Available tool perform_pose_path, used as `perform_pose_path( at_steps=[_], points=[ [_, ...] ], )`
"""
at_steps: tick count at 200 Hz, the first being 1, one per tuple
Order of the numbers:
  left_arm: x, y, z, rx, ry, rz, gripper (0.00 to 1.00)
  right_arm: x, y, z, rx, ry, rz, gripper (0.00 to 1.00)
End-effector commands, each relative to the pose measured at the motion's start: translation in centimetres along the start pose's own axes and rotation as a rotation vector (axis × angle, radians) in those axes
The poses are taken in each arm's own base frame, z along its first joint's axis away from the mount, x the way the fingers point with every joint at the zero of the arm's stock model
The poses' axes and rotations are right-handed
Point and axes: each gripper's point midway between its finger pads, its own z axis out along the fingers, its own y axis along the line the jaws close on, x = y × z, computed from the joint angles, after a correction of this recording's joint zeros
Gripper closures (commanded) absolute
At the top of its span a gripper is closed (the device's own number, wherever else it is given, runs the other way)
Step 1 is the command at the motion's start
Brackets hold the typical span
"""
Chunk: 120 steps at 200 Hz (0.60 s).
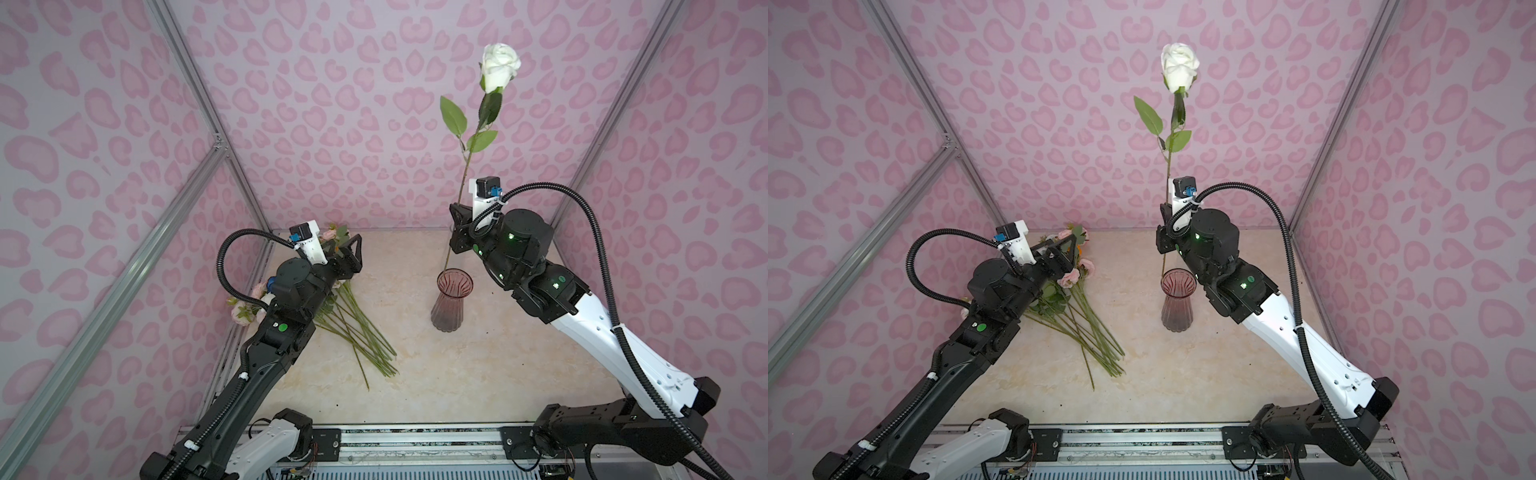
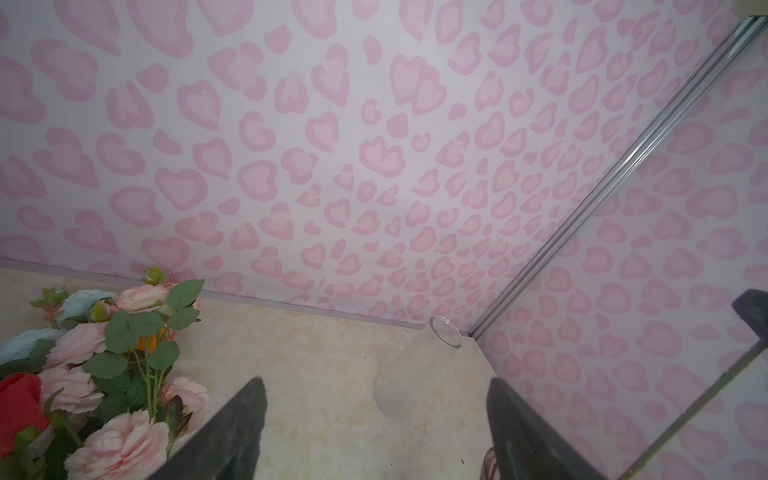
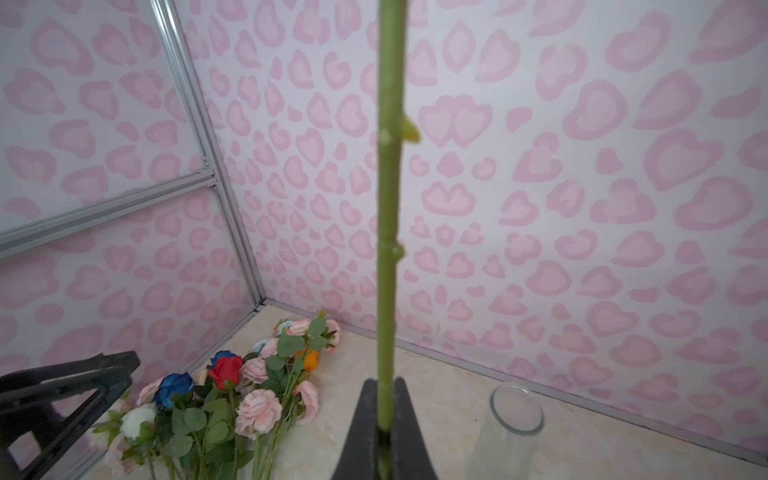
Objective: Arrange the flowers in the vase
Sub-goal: 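Move the white rose over the pink vase and lower its stem inside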
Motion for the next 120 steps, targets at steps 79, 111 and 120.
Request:
perform_pose_path(
  at_steps=[79,111,120],
  points=[
    [0.0,0.7,0.6,-0.025,0.0,-0.024,0.16,9.0,-5.0,1.6,0.153,0.1,0.022,1.0],
    [0.4,0.5,0.9,-0.013,0.02,-0.026,0.17,13.0,-5.0,1.6,0.15,0.156,0.062,0.99],
    [0.4,0.5,0.9,-0.012,0.022,-0.029,0.17,14.1,-5.0,1.6,0.147,0.177,0.069,0.98]
  ],
)
